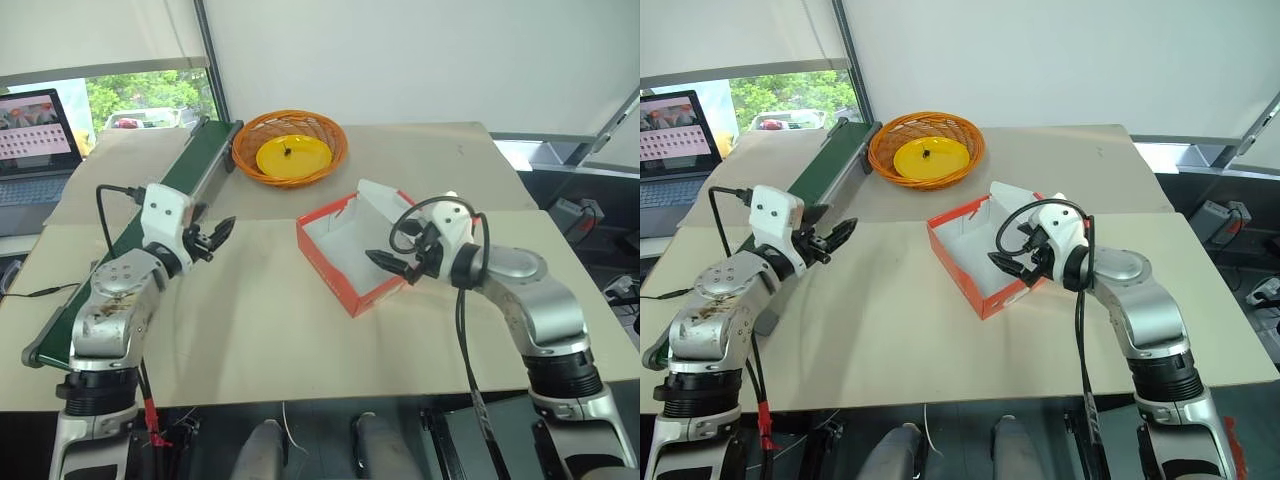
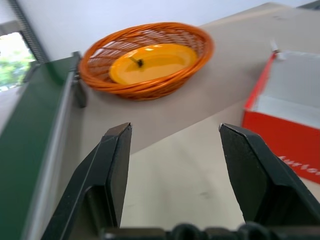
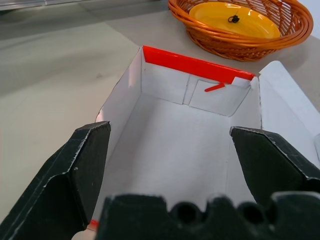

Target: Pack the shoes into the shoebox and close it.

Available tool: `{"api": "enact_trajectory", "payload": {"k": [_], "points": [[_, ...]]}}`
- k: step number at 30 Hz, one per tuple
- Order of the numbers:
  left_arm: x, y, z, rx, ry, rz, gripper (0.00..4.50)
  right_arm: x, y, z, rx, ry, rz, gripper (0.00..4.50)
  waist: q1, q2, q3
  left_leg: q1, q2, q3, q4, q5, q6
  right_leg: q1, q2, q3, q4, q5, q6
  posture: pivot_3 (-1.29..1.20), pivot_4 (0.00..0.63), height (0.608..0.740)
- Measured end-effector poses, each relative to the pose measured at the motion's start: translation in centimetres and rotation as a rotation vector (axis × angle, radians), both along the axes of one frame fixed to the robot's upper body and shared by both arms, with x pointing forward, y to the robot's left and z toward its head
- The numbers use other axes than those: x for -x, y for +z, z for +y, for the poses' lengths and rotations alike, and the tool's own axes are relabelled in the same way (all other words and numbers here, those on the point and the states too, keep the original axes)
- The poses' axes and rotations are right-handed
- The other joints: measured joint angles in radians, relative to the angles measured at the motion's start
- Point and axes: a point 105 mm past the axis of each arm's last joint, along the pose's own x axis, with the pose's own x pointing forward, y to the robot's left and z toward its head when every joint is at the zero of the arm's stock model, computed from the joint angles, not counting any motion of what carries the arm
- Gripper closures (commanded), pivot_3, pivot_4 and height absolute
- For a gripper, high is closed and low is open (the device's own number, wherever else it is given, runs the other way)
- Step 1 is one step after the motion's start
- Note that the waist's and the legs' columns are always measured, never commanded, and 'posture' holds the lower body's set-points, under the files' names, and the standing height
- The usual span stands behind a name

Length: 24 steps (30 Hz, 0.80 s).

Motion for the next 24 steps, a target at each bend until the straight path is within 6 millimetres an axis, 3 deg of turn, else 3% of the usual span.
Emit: {"api": "enact_trajectory", "payload": {"k": [12,18,24], "points": [[-0.3,0.0,0.6,0.001,0.060,0.009,1.56,-0.1,0.4,0.5,0.008,0.045,0.006,0.02,0.000,0.000,0.000,0.000,0.000,0.000,0.000,0.000,0.000,0.000,0.000,0.000,0.000,0.000,0.000,0.00,0.150,0.740],[-0.7,1.1,0.7,0.019,0.087,-0.028,1.56,0.0,0.7,0.7,-0.012,0.059,0.007,0.02,-0.001,0.000,0.000,0.000,0.000,0.000,0.000,0.000,0.000,0.000,0.000,0.000,0.000,0.000,0.000,0.00,0.150,0.740],[-0.8,0.6,1.1,0.036,0.132,0.002,1.56,0.1,2.3,2.1,-0.065,0.121,-0.006,0.02,-0.002,0.000,0.000,0.000,0.000,0.000,0.000,0.000,0.000,-0.001,0.000,0.000,0.000,0.000,0.000,0.00,0.150,0.740]]}}
